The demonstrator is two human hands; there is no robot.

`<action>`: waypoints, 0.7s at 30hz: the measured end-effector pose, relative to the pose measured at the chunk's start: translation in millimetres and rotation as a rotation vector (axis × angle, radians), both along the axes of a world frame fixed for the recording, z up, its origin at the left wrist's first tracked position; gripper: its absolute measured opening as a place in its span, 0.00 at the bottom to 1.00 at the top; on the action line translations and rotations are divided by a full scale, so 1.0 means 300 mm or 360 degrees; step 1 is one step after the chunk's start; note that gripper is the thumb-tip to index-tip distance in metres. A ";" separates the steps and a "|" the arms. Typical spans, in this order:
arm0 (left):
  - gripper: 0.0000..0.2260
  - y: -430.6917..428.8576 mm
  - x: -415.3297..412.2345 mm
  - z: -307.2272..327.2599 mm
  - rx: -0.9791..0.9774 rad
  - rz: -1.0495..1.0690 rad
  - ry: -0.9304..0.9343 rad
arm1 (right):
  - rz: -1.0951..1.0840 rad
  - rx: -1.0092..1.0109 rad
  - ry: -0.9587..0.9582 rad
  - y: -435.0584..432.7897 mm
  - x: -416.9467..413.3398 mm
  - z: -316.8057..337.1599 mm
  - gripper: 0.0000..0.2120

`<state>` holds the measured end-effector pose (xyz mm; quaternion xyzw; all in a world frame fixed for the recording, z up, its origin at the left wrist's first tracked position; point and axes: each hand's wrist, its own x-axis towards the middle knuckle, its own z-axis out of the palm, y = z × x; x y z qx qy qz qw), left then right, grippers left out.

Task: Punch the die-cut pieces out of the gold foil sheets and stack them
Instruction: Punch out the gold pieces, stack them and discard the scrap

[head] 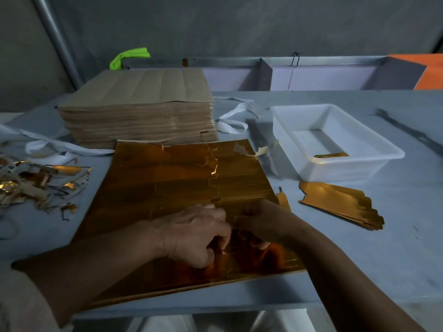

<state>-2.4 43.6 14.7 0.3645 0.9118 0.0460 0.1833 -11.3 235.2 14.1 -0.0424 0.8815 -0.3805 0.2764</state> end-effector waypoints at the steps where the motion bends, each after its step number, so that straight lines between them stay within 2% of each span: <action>1: 0.08 0.001 -0.004 -0.003 -0.0016 -0.0003 -0.0003 | 0.0008 0.0009 -0.0020 -0.003 0.002 -0.002 0.11; 4: 0.03 -0.001 -0.021 -0.018 0.0010 0.0024 0.0054 | 0.0011 0.0039 -0.0053 -0.016 0.004 -0.005 0.11; 6: 0.03 -0.007 -0.044 -0.034 0.0144 0.0236 0.0150 | -0.0003 0.0034 -0.0090 -0.027 -0.004 -0.005 0.11; 9: 0.10 -0.017 -0.092 -0.056 0.0326 0.0724 0.0227 | -0.0036 0.0016 -0.0095 -0.040 -0.015 -0.001 0.11; 11: 0.16 -0.021 -0.121 -0.070 0.0215 0.0876 0.0183 | -0.0070 -0.0018 -0.0064 -0.045 -0.022 -0.001 0.10; 14: 0.17 -0.021 -0.147 -0.086 0.0142 0.1002 0.0106 | -0.0104 -0.0028 -0.0093 -0.047 -0.030 -0.001 0.09; 18: 0.15 -0.021 -0.165 -0.092 0.0261 0.0972 0.0051 | -0.0170 -0.0044 -0.0082 -0.043 -0.044 -0.009 0.07; 21: 0.26 -0.008 -0.192 -0.087 0.0326 0.0995 0.0020 | -0.0234 -0.0047 -0.0010 -0.044 -0.055 -0.015 0.05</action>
